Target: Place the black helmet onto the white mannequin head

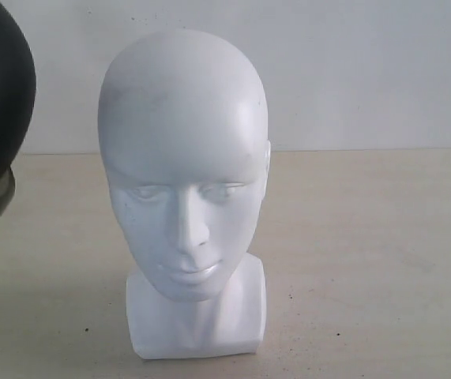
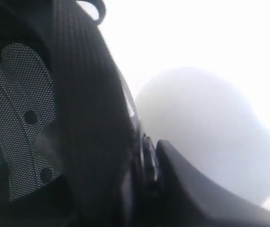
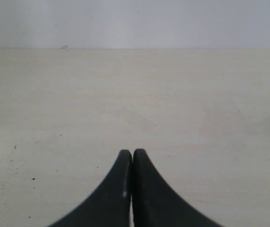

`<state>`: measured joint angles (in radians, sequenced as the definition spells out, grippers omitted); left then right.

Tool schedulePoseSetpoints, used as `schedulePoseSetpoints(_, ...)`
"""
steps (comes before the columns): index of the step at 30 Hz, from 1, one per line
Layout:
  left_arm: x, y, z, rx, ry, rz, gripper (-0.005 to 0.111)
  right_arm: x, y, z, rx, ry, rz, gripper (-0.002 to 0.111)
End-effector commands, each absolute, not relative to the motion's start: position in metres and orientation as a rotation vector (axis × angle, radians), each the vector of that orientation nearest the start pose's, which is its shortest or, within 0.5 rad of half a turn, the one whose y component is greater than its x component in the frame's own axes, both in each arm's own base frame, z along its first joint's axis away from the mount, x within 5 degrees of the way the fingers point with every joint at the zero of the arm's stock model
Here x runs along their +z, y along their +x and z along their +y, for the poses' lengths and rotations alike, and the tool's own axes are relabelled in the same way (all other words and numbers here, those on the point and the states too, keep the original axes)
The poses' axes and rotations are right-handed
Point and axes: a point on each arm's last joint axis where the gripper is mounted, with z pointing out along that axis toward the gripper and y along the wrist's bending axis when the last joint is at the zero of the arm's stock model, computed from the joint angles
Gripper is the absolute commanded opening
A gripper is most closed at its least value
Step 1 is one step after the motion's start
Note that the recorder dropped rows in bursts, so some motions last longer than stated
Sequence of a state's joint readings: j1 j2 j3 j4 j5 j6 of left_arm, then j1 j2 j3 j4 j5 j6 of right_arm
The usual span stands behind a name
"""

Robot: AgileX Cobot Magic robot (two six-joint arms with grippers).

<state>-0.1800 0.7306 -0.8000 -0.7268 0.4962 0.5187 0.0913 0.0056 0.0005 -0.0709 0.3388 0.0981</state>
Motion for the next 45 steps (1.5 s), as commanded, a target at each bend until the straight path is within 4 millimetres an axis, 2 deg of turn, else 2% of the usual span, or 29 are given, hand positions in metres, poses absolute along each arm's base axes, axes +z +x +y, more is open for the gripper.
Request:
schedulePoseSetpoints(1, 0.419, 0.143, -0.043, -0.441, 0.128, 1.547, 0.004, 0.183, 0.054, 0.003, 0.059, -0.040, 1.817, 0.000)
schedulePoseSetpoints(5, 0.456, 0.154, -0.038, -0.434, 0.042, 1.417, 0.004, 0.183, 0.054, 0.003, 0.059, -0.040, 1.817, 0.000)
schedulePoseSetpoints(11, 0.501, 0.183, -0.042, -0.489, -0.016, 1.330, 0.004, 0.183, 0.054, 0.003, 0.059, -0.040, 1.817, 0.000)
schedulePoseSetpoints(16, 0.537, 0.199, -0.054, -0.677, -0.014, 1.296, 0.004, 0.183, 0.054, 0.003, 0.059, -0.040, 1.817, 0.000)
schedulePoseSetpoints(21, 0.560, 0.204, -0.065, -0.833, 0.050, 1.231, 0.004, 0.183, 0.054, 0.003, 0.059, -0.040, 1.817, 0.000)
schedulePoseSetpoints(26, 0.572, 0.200, -0.069, -0.894, 0.086, 1.185, 0.004, 0.183, 0.054, 0.003, 0.059, -0.040, 1.817, 0.000)
schedulePoseSetpoints(31, 0.583, 0.193, -0.072, -1.064, 0.075, 1.101, 0.004, 0.183, 0.054, 0.003, 0.059, -0.040, 1.817, 0.000)
schedulePoseSetpoints(34, 0.587, 0.192, -0.075, -1.061, 0.128, 1.089, 0.004, 0.183, 0.054, 0.003, 0.059, -0.040, 1.817, 0.000)
schedulePoseSetpoints(45, 0.609, 0.181, -0.090, -1.283, 0.307, 1.057, 0.004, 0.183, 0.054, 0.003, 0.059, -0.040, 1.817, 0.000)
